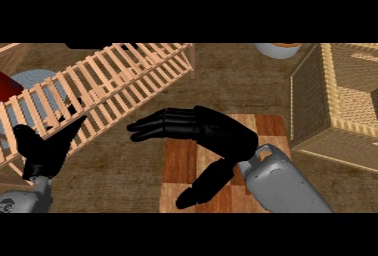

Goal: Pick the lemon from the cutting board and place it in the basket

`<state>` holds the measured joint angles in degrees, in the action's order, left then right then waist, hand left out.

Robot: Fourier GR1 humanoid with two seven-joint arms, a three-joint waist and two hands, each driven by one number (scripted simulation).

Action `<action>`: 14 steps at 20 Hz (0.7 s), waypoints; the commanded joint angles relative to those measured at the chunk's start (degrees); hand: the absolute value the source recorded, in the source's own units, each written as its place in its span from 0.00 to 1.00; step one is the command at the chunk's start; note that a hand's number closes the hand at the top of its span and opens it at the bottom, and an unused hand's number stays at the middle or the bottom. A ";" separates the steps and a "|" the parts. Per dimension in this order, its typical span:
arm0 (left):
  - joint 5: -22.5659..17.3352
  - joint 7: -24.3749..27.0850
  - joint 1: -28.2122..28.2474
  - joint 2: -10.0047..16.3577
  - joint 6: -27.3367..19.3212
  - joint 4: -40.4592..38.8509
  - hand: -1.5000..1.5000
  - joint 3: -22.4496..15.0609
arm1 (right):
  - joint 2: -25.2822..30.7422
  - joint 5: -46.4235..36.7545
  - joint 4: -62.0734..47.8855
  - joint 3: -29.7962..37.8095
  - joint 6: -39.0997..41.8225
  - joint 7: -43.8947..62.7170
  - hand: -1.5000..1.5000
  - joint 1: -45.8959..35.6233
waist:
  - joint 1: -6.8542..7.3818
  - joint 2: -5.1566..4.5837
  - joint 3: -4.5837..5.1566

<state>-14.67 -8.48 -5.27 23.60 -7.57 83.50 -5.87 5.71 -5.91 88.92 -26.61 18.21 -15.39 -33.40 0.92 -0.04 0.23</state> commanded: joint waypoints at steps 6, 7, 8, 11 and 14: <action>-0.12 -0.94 -1.57 0.60 -0.84 -1.00 0.50 1.93 | 9.02 -11.41 3.72 0.61 5.21 25.74 0.00 -16.11 | -2.19 0.82 -0.02; -0.32 -0.59 -1.49 1.06 -0.39 -1.73 0.50 2.34 | 12.02 -13.48 1.88 1.87 6.83 27.26 0.00 -19.62 | -2.16 0.69 0.07; -0.27 -1.26 -1.17 1.07 -0.49 -1.28 0.50 2.05 | 12.91 -13.90 1.84 3.46 7.48 29.79 0.00 -22.09 | -1.99 0.70 0.01; -1.19 -2.76 -5.01 3.23 0.72 -2.46 0.50 4.34 | 12.08 -12.85 -2.37 5.90 10.73 36.72 0.00 -27.06 | -1.41 0.13 -0.09; -0.78 0.99 -3.14 0.98 1.10 -4.50 0.50 3.71 | 13.78 -7.67 -3.44 8.49 19.95 40.68 0.00 -31.27 | -1.24 0.12 -0.11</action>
<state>-15.02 -7.78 -4.46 23.73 -7.25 83.07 -4.88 18.10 -15.75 88.06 -20.61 31.29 19.29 -58.84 -0.32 0.47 0.28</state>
